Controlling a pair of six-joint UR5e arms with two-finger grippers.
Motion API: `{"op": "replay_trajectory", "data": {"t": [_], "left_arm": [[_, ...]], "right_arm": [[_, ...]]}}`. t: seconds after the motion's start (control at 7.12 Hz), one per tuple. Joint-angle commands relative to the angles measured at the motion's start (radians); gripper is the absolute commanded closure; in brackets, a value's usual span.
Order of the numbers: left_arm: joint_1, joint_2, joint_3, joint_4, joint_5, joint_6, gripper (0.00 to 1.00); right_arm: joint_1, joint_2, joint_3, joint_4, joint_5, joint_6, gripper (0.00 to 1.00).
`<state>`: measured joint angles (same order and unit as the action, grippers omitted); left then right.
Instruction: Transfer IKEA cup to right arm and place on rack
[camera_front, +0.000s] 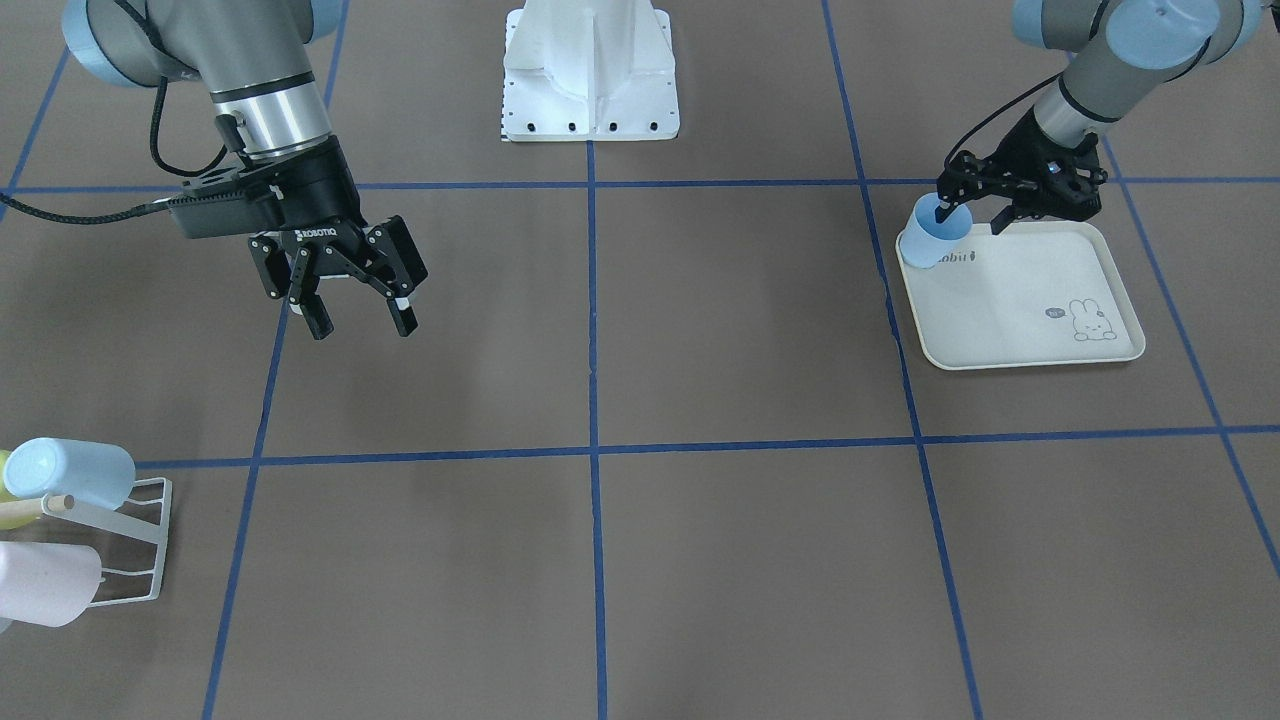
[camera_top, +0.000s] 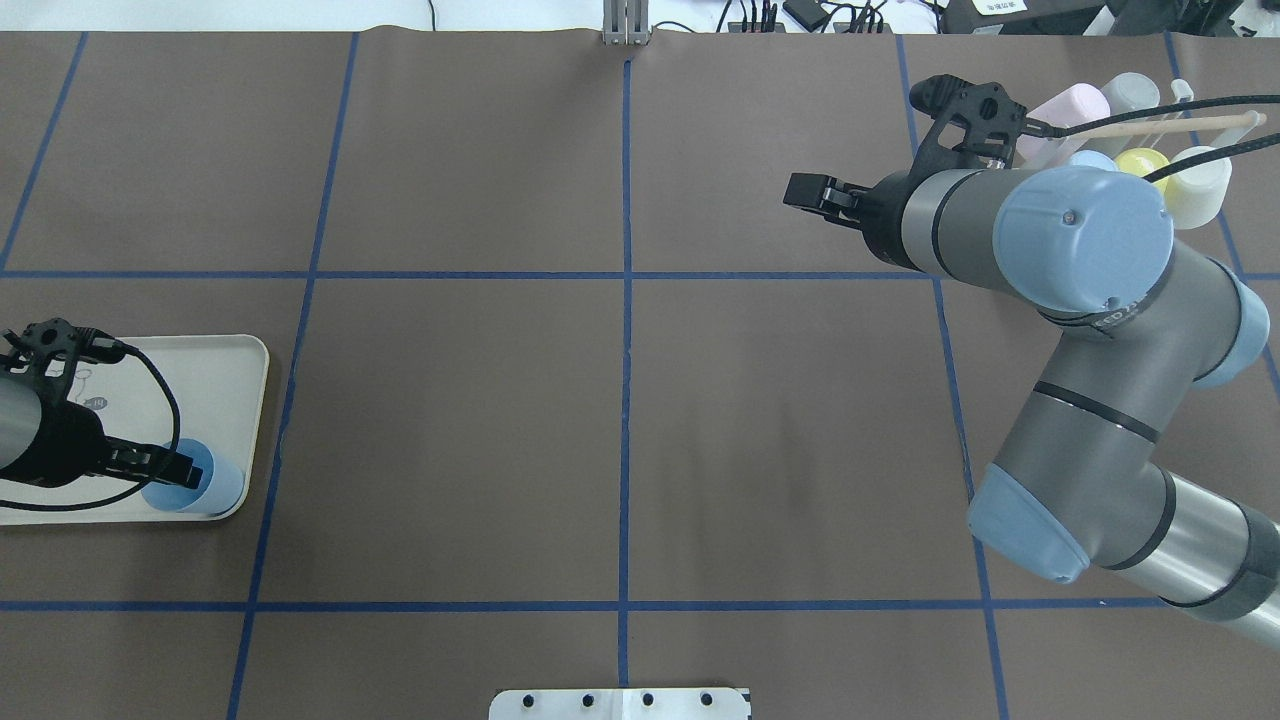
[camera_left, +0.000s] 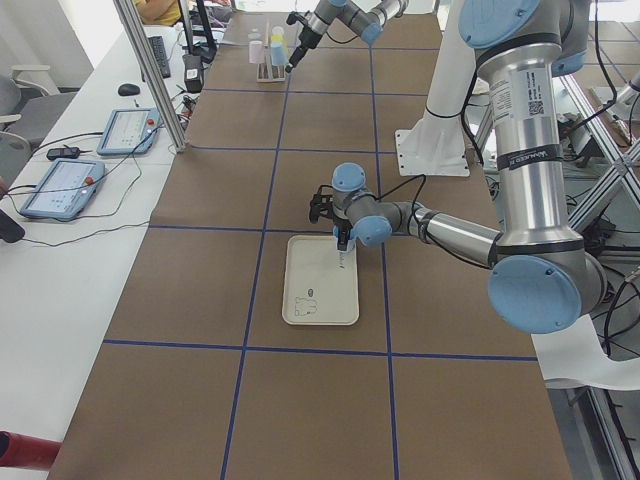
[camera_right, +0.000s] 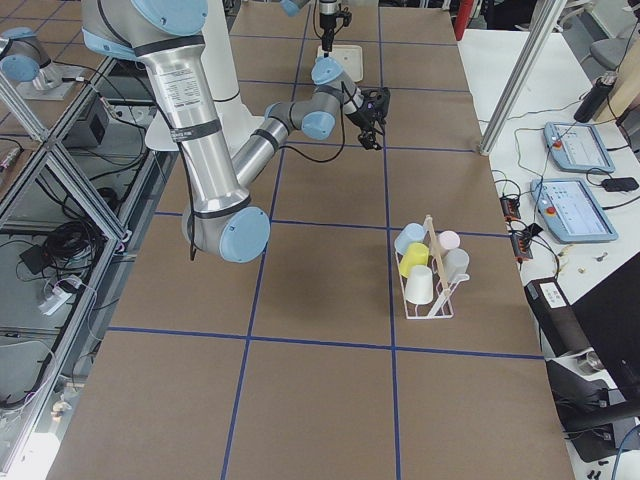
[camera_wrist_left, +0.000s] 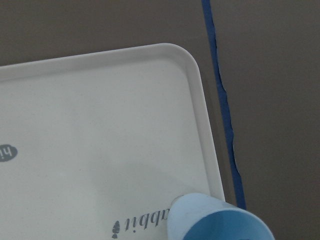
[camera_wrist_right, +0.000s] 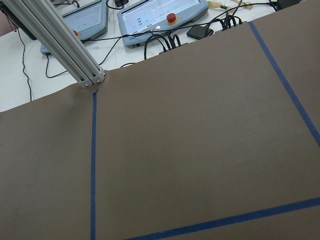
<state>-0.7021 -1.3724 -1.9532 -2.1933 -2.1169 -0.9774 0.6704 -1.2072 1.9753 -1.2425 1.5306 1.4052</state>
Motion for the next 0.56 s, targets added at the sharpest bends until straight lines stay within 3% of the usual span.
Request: {"op": "replay_trajectory", "data": {"t": [0.0, 0.28, 0.42], "left_arm": [[0.018, -0.008, 0.007, 0.001, 0.006, -0.079, 1.0], [0.006, -0.004, -0.033, 0.001, 0.047, -0.152, 1.0], [0.001, 0.009, -0.132, 0.01, 0.044, -0.174, 1.0]], "right_arm": [[0.0, 0.001, 0.0, 0.0, -0.001, 0.0, 0.0], [0.0, 0.006, 0.0, 0.0, -0.001, 0.0, 0.0], [0.0, 0.008, 0.002, 0.0, -0.001, 0.0, 0.0]]}}
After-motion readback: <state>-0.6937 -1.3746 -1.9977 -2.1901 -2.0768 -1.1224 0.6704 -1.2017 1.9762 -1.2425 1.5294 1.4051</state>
